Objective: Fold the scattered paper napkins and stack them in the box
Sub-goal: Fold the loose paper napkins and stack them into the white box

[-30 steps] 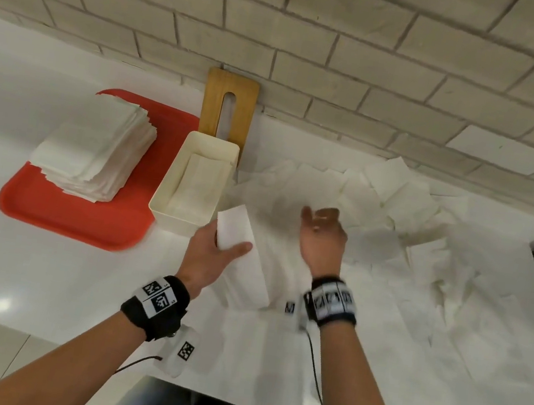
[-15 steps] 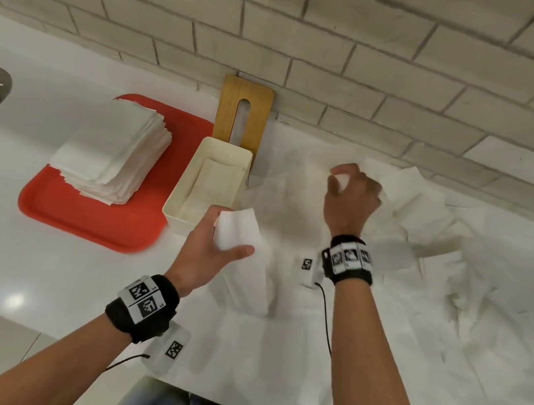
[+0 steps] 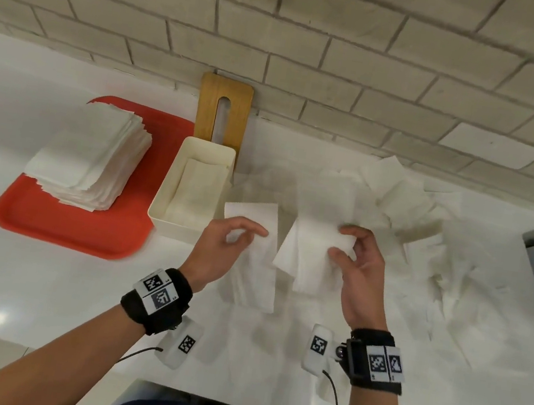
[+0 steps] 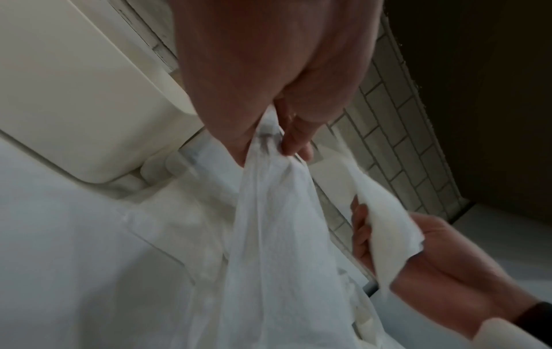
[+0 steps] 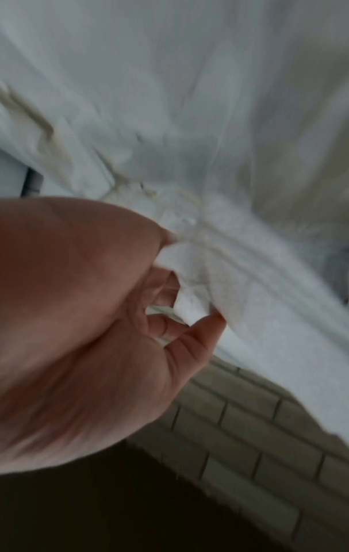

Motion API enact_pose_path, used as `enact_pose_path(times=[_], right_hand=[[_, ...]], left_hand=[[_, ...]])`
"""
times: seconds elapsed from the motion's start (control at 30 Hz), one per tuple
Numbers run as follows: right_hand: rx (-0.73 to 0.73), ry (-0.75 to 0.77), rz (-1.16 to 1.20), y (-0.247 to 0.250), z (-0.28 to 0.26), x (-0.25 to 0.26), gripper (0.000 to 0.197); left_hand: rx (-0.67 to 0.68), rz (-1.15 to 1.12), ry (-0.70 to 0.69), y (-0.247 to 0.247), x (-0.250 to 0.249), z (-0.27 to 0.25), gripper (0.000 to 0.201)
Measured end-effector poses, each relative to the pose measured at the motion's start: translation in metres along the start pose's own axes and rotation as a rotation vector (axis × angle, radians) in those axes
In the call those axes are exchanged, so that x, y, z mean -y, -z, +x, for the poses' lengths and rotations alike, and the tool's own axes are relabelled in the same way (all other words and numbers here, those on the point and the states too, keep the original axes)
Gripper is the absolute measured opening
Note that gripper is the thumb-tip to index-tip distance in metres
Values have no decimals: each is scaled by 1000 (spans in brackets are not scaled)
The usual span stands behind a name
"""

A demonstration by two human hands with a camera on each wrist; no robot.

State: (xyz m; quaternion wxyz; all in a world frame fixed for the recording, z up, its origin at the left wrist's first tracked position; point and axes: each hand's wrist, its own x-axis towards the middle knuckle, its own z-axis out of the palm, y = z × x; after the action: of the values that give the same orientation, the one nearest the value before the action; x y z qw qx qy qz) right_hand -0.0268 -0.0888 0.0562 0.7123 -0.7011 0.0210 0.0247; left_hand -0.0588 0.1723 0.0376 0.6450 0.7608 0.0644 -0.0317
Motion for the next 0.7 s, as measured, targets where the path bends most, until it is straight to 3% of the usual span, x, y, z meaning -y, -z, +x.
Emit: enact_pose_path(times=[0.07, 0.17, 0.27, 0.33, 0.5, 0.6, 0.7], right_hand=[[7, -40, -10, -2, -9, -15, 38], [64, -50, 4, -10, -21, -15, 38], [117, -27, -14, -19, -30, -4, 39], [120, -24, -19, -22, -33, 0, 40], [128, -106, -35, -30, -42, -9, 47], [165, -215, -76, -35, -49, -15, 61], [137, -209, -210, -41, -58, -10, 66]], left_hand=[[72, 0, 122, -3, 0, -3, 25], [244, 17, 307, -7, -5, -8, 55], [230, 89, 336, -12, -6, -11, 77], [175, 61, 263, -13, -8, -12, 86], [190, 66, -15, -12, -5, -5, 43], [184, 96, -71, -10, 3, -2, 40], [64, 151, -111, -6, 2, -4, 45]])
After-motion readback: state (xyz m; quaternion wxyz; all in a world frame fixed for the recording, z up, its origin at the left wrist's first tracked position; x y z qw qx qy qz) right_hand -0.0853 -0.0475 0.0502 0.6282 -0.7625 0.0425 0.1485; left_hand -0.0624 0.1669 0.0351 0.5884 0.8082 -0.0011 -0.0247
